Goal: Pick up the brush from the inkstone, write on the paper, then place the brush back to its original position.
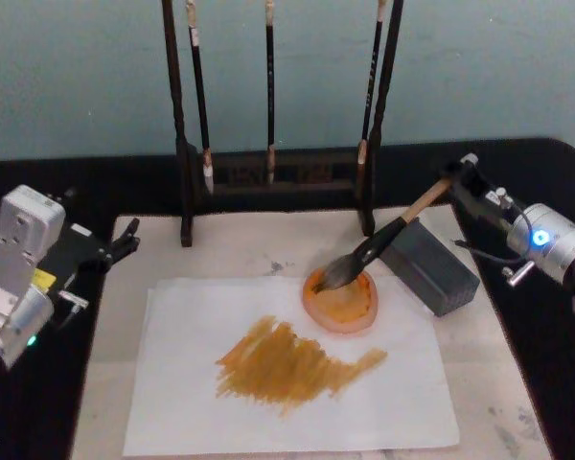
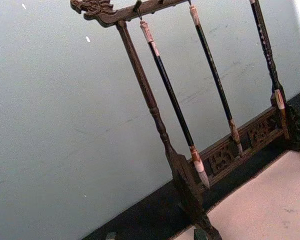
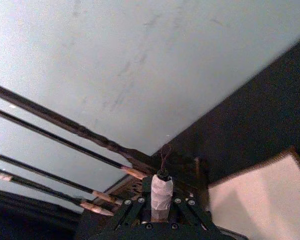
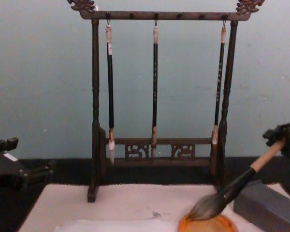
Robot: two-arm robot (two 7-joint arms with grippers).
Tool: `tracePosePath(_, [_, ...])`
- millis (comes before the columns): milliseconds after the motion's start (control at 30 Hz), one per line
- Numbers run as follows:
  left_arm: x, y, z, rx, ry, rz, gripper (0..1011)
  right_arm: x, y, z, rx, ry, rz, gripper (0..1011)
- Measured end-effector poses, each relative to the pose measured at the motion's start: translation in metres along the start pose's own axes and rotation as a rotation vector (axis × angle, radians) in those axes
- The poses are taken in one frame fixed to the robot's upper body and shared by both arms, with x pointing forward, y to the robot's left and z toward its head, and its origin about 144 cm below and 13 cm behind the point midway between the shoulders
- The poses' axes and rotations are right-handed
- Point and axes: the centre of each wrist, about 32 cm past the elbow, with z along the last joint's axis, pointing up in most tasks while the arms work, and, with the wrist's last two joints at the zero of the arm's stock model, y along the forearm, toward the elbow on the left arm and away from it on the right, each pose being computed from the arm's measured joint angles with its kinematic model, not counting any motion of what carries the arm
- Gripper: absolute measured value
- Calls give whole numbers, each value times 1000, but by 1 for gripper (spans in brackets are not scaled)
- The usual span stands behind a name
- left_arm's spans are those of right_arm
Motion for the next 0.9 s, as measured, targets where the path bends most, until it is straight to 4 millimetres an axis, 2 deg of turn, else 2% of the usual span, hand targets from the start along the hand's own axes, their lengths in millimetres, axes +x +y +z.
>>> tracePosePath(133, [0, 0, 0, 0, 0, 0, 1010, -11, -2, 6, -13, -44, 22, 154])
tracePosePath(467, [0, 0, 0, 0, 0, 0, 1010, -60, -13, 13, -11, -355, 123, 154])
tracePosePath(733, [0, 0, 0, 0, 0, 0, 1010, -101, -25, 9, 26, -644, 234, 154])
tracePosePath(900, [0, 0, 0, 0, 0, 0, 1010, -115, -31, 0, 45, -788, 280, 154])
